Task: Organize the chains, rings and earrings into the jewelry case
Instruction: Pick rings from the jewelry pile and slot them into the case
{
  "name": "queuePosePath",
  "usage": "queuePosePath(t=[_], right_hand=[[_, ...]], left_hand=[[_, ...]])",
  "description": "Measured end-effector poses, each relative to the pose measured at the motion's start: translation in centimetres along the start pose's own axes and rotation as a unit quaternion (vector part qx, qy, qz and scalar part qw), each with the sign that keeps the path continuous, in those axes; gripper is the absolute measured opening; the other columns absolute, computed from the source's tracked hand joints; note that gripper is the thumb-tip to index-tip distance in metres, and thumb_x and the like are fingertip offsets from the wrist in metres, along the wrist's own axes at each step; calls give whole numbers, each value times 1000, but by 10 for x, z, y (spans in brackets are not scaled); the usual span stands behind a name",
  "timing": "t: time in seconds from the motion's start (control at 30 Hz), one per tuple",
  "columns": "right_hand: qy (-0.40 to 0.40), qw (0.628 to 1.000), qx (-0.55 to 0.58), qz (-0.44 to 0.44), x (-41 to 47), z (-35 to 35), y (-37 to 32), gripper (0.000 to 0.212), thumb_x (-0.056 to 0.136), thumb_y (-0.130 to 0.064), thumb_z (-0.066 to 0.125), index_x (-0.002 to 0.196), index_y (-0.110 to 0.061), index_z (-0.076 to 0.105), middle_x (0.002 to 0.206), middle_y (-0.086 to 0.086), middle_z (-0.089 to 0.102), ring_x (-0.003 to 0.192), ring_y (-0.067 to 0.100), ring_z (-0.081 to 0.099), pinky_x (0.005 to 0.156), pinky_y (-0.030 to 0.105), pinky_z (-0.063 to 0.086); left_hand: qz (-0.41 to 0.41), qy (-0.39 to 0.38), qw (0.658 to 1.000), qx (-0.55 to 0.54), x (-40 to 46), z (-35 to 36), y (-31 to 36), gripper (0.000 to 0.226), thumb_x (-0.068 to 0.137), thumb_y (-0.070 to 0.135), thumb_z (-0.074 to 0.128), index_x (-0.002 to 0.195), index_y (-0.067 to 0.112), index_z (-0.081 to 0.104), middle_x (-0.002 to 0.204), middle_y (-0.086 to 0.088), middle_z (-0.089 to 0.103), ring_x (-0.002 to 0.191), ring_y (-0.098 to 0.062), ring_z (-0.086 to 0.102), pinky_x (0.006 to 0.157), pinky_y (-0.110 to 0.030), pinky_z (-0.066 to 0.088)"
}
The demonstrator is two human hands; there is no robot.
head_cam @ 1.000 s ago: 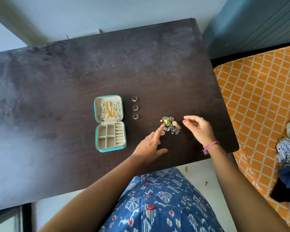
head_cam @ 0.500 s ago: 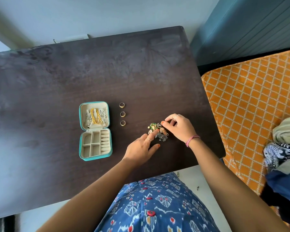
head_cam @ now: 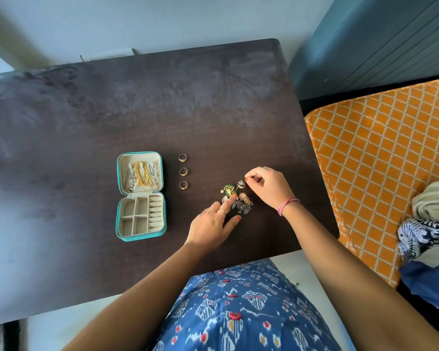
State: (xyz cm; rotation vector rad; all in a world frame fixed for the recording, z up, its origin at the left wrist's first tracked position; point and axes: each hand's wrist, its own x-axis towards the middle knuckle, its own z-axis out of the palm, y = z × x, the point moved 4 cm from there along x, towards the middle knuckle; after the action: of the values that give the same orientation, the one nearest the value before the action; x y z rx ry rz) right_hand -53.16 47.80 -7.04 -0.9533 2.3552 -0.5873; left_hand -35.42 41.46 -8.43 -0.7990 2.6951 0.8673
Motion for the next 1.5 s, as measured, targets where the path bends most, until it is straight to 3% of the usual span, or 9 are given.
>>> queuePosePath(t=[0.17,0.27,0.37,0.47,0.6,0.97,1.2,1.33,1.5], right_hand=[[-86,994,-25,-69,-3,-1,-3,34,87,-20,62,120,-27,60,102,-6,55,83,7,60,77,25,51],[-127,987,-54,-83,0,-2,-5,40,87,-24,65,126,-28,56,106,-7,51,87,7,58,80,23,49],[-139,983,-71,-94,7,-5,-7,35,87,-25,65,121,-30,59,101,-7,52,83,8,58,79,25,50],[-137,983,-72,-100,11,-4,-6,30,85,-29,67,114,-32,61,98,-7,52,78,7,57,76,26,51],[-135,983,-73,-97,12,-2,-6,23,85,-33,66,107,-34,62,96,-9,50,77,6,55,72,25,48],[-143,987,-46,-62,14,-1,-6,22,79,-31,71,99,-32,62,93,-12,49,72,6,52,71,25,47],[-142,989,-1,-42,18,-2,-5,25,79,-22,73,101,-28,64,91,-11,52,69,7,54,70,20,47],[-162,986,18,-21,20,-5,-3,32,80,-15,71,108,-25,62,93,-8,59,77,12,62,72,16,48],[-136,991,7,6,28,-11,-9,11,86,-26,67,96,-22,67,83,-5,66,74,6,61,67,13,47]], left_hand=[[0,-9,1000,24,3,-2,5,64,95,61,30,151,41,5,107,2,57,99,-18,61,72,-32,50],[-36,-23,999,-30,10,-10,8,62,95,60,32,150,43,8,106,-3,67,98,-27,65,75,-37,50],[-64,21,996,-66,22,-23,3,51,97,54,37,145,40,32,102,-4,70,98,-31,65,78,-39,49],[-69,76,991,-85,35,-33,0,35,96,45,47,125,29,59,95,-3,71,93,-29,65,75,-37,48],[-70,63,992,-80,51,-36,4,27,93,42,54,110,26,68,95,-2,70,91,-27,65,73,-35,49],[-87,19,994,-63,67,-32,14,25,90,32,56,107,23,71,99,-5,71,96,-30,64,73,-32,47],[-103,58,986,-118,61,-30,14,15,84,27,56,87,16,64,75,-4,68,75,-28,63,64,-34,50],[-91,82,987,-108,55,-32,9,12,83,26,55,83,15,60,71,0,65,76,-25,60,69,-38,49],[-82,82,985,-125,47,-30,7,10,84,28,56,88,20,52,72,9,56,81,-18,58,74,-37,46]])
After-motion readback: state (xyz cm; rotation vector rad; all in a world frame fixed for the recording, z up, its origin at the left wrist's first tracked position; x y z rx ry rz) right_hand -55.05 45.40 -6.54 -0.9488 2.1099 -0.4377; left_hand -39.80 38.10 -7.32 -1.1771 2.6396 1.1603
